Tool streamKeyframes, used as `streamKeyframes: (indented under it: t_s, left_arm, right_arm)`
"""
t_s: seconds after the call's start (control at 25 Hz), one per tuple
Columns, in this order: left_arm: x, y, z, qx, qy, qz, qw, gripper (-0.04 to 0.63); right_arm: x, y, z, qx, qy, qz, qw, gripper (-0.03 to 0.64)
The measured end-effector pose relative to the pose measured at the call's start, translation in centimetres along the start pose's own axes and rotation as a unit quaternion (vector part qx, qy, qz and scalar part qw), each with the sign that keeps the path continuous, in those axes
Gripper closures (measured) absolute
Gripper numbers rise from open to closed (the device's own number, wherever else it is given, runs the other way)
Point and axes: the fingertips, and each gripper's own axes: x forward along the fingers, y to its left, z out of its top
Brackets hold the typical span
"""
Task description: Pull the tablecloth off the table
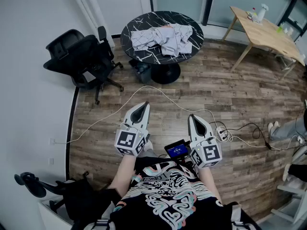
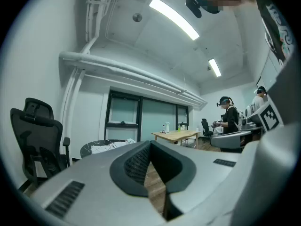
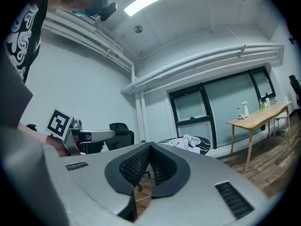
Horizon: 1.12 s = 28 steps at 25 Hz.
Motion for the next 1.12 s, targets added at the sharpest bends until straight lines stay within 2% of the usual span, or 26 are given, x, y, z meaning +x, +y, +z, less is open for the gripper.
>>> streamKeyframes:
  t_s: [0.36, 0.68, 1.12]
  left_arm:
    - [0.0, -0.3, -0.4, 0.001, 0.006, 0.004, 1.0000, 0.584]
    - [-0.1, 0.5, -0.2, 0.001, 0.001, 0.030, 0.9996, 0.584]
    - [1.7, -0.1, -0.1, 0.009, -0.001, 0.000, 1.0000, 0.584]
  right_arm:
    - [-0.1, -1.2, 0.3, -0.005, -0.001, -0.010, 1.000, 0.595]
    - [-0.5, -1.9, 0.8, -0.007, -0.003, -0.025, 1.000, 0.594]
    - [0.2, -1.9, 0.4, -0.014, 0.002, -0.027, 1.000, 0.594]
